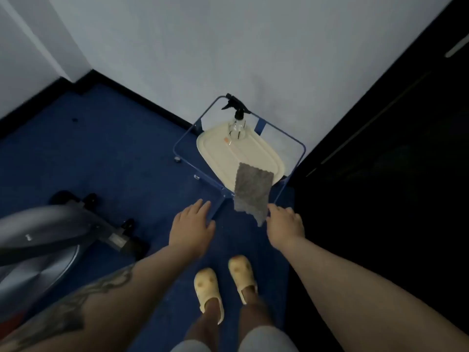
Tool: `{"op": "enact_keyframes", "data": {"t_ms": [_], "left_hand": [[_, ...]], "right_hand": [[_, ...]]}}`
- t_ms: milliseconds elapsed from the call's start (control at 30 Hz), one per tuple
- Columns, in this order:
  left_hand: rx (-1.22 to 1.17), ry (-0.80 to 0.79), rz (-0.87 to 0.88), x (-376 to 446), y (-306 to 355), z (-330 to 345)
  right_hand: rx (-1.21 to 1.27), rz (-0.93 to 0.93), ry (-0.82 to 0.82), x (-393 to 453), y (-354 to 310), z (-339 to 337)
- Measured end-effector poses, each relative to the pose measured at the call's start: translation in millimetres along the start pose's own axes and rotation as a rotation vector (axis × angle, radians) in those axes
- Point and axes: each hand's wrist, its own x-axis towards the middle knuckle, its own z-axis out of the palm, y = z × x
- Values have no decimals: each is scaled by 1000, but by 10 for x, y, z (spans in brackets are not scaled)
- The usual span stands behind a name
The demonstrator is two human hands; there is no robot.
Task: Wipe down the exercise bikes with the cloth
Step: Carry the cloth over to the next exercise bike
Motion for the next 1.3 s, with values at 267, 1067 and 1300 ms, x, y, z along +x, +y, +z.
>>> {"op": "enact_keyframes", "data": {"t_ms": [267,1067,1300], "left_hand": [[-53,5,-58,404,-88,293],[-170,86,-451,42,1,-335],[-320,280,-807,-1008,-573,-320]], "right_hand": [[168,86,-208,765,-42,209],[89,-558,228,420,-579,-560],[41,-986,48,53,-1592,-375]]}}
